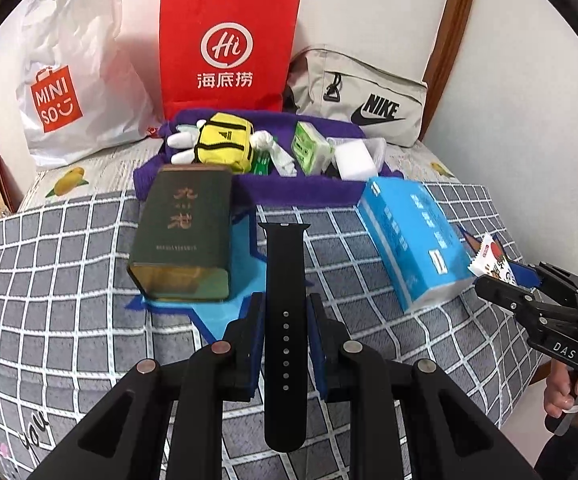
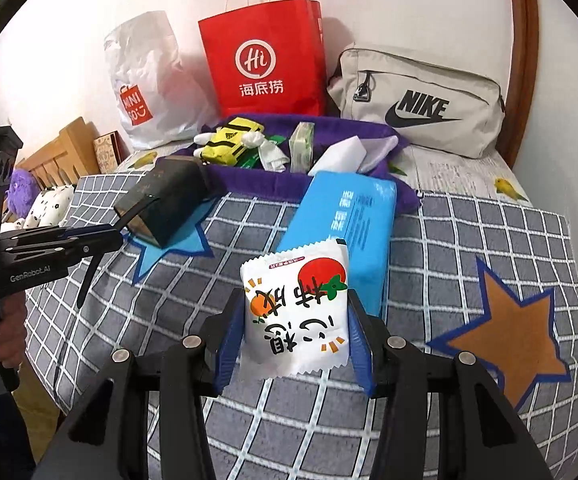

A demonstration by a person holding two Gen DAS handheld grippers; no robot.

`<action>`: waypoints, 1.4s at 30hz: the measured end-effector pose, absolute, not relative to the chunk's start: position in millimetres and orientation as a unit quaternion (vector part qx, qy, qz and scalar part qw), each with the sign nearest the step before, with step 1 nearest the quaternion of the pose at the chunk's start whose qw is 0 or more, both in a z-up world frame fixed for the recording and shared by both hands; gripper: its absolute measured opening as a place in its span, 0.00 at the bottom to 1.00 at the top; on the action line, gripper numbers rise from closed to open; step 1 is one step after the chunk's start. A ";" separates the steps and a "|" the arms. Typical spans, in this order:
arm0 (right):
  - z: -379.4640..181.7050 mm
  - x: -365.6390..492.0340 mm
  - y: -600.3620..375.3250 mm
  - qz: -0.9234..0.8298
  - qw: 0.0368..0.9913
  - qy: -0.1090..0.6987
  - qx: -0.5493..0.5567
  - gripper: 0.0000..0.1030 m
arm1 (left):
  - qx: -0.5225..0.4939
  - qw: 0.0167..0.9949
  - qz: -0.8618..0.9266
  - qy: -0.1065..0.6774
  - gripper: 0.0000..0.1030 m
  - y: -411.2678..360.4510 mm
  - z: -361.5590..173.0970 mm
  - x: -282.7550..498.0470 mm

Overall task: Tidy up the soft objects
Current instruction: 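Carry the sachet and black strap over the purple towel with both tools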

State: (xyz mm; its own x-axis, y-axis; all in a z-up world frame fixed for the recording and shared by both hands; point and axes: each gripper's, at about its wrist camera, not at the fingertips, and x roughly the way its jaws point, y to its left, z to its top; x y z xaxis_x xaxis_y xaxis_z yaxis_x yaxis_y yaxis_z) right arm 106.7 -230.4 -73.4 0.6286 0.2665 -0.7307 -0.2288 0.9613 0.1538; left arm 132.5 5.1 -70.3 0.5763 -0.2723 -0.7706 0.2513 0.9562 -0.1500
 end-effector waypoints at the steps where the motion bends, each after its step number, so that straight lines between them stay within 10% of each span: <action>1: -72.3 109.5 -230.0 0.137 0.902 0.409 0.024 0.46 | -0.012 0.888 -0.148 0.435 0.19 5.2 -69.0 134.4; 42: -16.9 324.4 -227.3 0.137 0.907 0.396 0.030 0.46 | -0.019 0.900 -0.101 0.424 0.19 27.4 -29.5 320.4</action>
